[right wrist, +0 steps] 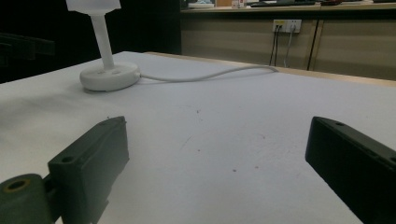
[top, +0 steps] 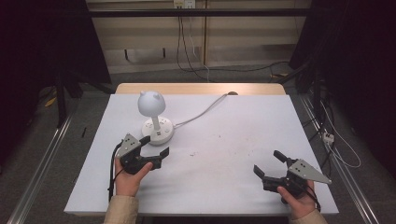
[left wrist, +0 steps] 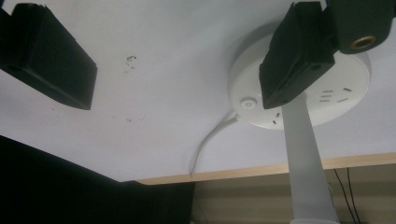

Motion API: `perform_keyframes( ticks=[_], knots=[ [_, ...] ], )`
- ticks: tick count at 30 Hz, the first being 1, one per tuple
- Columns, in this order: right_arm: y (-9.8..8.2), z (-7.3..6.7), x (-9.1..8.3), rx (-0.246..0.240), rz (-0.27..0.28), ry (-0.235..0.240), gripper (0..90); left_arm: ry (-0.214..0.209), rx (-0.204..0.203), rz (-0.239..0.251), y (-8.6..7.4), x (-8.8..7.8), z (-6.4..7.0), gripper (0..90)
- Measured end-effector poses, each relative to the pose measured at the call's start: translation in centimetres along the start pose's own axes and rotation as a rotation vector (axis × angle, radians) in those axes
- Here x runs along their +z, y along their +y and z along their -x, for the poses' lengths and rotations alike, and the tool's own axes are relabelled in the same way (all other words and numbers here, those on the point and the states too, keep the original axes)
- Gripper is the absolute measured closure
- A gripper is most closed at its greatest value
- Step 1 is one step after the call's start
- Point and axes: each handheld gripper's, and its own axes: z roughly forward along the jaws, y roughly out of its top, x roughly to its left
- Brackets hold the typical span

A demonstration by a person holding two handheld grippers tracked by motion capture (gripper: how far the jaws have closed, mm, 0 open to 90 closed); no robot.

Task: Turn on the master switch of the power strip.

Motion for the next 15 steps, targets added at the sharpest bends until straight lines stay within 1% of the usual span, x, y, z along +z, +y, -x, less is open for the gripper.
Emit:
perform_keyframes(
  ticks=[6,10,12,15],
  knots=[
    [0.0,0.0,0.0,-0.008,0.0,-0.002,5.7,0.002,-0.013,-0.001,0.4,0.9,0.0,13.6],
    [0.1,0.1,-0.1,-0.005,0.003,-0.004,5.7,0.004,-0.003,-0.002,0.6,1.5,-0.1,13.9],
    [0.1,0.1,-0.1,-0.005,0.003,-0.004,5.7,0.004,0.005,-0.011,0.7,1.7,-0.1,13.9],
    [0.1,0.0,-0.1,-0.003,0.004,-0.004,5.7,0.004,0.003,-0.012,0.8,2.1,0.0,13.9]
  ],
)
